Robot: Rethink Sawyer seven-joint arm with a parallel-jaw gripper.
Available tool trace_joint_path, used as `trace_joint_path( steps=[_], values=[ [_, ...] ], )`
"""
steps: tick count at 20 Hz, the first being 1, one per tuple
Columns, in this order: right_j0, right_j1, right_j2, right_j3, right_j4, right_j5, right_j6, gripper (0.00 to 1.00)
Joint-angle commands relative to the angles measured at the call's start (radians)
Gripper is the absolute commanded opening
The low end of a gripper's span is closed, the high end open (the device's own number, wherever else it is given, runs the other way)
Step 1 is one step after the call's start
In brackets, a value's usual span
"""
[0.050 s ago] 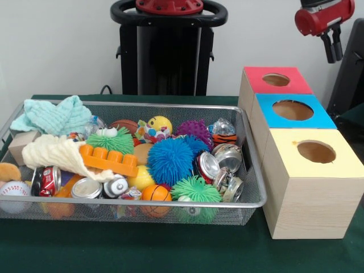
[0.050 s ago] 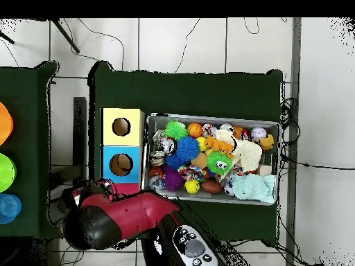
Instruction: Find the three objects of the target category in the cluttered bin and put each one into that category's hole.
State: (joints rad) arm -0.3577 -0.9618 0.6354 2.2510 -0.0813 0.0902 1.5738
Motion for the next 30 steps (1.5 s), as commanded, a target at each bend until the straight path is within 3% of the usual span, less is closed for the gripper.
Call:
trace_joint_path(
  steps=[1, 10, 13, 19, 24, 30],
  values=[
    [-0.016, 0.062, -0.041, 0.053, -0.065, -0.083, 0.154, 0.00],
    [0.019, 0.057, -0.078, 0.015, -0.045, -0.041, 0.146, 0.00],
    [0.040, 0.000, -0.147, 0.015, -0.057, 0.005, 0.125, 0.00],
    [0.002, -0.087, -0.170, 0.054, -0.100, 0.066, 0.063, 0.00],
    [-0.022, -0.139, -0.174, 0.096, -0.101, -0.008, 0.118, 0.00],
    [-0.029, -0.149, -0.177, 0.104, -0.096, 0.020, 0.119, 0.00]
  ],
)
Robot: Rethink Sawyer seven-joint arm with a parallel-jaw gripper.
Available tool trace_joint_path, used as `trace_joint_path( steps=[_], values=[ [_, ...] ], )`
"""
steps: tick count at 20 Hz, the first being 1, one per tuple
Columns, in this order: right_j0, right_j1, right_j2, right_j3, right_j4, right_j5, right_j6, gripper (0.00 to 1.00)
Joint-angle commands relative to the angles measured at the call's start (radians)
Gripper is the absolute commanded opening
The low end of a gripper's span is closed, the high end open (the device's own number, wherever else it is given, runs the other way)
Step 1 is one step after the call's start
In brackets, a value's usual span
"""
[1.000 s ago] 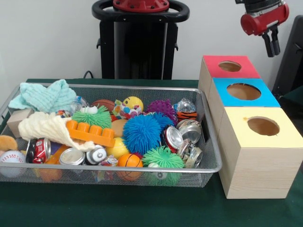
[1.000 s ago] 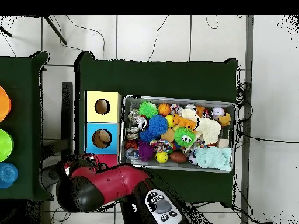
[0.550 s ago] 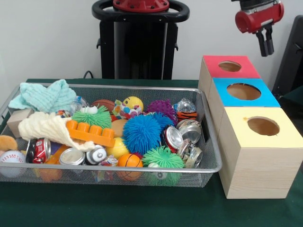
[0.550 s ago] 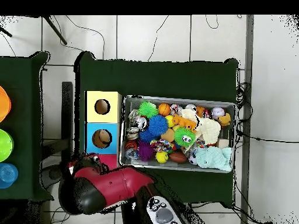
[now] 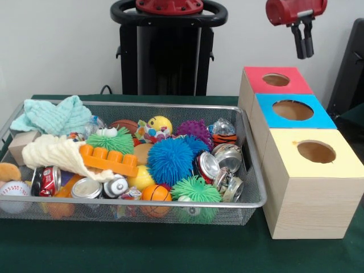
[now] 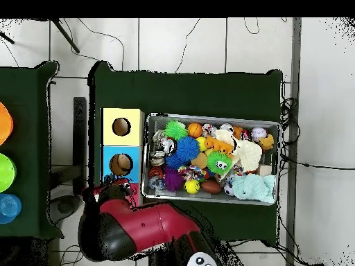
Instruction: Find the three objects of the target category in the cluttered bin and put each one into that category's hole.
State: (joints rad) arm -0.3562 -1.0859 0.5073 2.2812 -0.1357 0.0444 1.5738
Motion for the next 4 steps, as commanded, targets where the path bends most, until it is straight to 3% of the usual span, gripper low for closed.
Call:
trace_joint_path(
  steps=[1, 4],
  values=[
    [-0.033, -0.025, -0.045, 0.077, -0.043, 0.062, 0.120, 0.00],
    [-0.034, -0.013, -0.049, 0.075, -0.048, 0.064, 0.114, 0.00]
  ],
)
